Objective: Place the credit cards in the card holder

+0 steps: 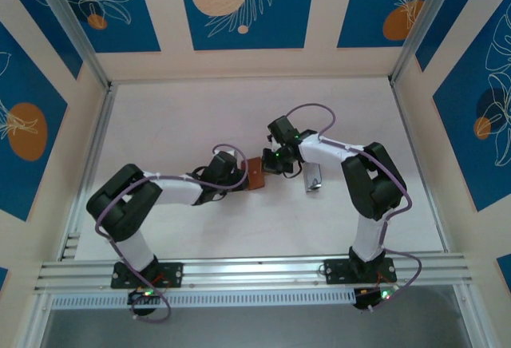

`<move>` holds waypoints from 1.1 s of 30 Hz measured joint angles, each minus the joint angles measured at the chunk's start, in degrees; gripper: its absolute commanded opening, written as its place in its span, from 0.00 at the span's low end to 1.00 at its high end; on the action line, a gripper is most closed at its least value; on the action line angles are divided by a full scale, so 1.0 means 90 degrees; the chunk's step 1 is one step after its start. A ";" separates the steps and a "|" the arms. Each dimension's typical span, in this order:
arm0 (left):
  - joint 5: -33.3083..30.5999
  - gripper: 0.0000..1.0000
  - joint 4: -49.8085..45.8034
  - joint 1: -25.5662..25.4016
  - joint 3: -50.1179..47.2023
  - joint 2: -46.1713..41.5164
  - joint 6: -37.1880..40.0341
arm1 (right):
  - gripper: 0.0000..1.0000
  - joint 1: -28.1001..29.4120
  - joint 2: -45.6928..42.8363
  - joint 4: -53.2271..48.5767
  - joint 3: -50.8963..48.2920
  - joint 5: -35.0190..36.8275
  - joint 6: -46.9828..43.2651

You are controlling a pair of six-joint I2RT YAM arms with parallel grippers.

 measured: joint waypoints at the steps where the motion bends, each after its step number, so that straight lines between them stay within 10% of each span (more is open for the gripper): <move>1: 0.0041 0.34 0.0029 0.0000 -0.0022 -0.0022 0.0000 | 0.00 0.0000 0.0000 -0.0012 0.0041 -0.0017 -0.0012; 19: 0.0454 0.58 0.0243 0.0007 -0.0216 -0.0233 0.0092 | 0.19 0.0056 0.0000 0.0197 0.0294 -0.0729 -0.0078; 33: 0.0512 0.44 -0.0187 0.0000 -0.1059 -0.1253 -0.0187 | 0.18 0.0129 0.0257 0.0770 0.0253 -0.2198 0.0087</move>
